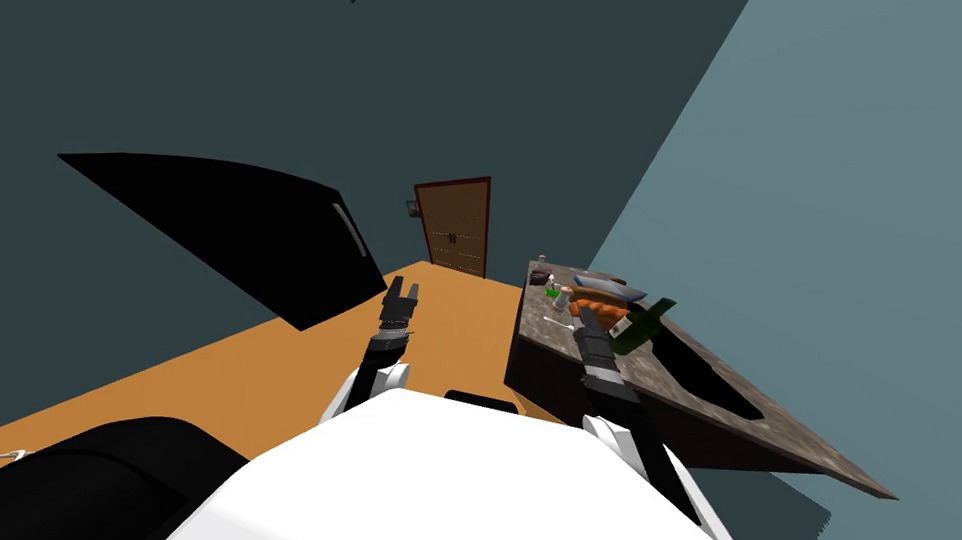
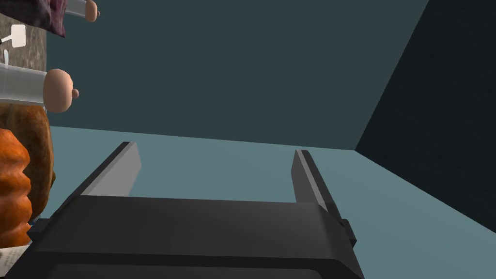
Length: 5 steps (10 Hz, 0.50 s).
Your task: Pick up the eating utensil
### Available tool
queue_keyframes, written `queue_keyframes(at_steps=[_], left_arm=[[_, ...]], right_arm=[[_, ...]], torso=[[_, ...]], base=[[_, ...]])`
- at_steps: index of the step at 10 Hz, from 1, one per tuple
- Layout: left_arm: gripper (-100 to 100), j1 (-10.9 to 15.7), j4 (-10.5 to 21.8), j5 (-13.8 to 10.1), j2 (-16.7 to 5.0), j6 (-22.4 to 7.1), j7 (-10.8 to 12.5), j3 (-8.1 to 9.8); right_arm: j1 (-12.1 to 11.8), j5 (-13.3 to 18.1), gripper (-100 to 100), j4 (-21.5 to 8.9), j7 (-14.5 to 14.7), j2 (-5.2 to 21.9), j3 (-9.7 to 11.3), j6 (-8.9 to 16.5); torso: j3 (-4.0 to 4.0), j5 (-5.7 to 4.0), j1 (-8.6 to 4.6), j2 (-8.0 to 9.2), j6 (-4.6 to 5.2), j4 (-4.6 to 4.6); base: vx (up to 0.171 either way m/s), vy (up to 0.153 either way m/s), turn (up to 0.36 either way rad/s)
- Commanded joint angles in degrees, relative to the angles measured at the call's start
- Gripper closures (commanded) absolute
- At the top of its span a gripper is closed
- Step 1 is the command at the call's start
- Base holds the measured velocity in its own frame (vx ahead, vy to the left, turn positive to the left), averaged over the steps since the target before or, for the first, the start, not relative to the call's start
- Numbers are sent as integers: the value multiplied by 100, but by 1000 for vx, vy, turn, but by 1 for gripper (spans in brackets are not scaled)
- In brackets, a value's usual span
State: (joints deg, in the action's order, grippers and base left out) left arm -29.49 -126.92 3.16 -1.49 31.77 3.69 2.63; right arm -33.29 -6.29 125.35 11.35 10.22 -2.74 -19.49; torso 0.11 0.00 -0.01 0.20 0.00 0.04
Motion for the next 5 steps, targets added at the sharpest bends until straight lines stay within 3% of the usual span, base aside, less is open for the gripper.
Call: queue_keyframes(at_steps=[1, 5], left_arm=[[0, 0, 0, 0, 0, 0, 0, 0], [0, 0, 0, 0, 0, 0, 0, 0]], right_arm=[[-37, 0, -100, -8, 19, 158, -38, 47], [-247, 95, -100, -287, 206, 869, -172, 200]], torso=[[0, 0, 0, 0, 0, 0], [1, 0, 0, 0, -1, 1]], base=[[-33, 3, -9], [-50, 3, -11]])
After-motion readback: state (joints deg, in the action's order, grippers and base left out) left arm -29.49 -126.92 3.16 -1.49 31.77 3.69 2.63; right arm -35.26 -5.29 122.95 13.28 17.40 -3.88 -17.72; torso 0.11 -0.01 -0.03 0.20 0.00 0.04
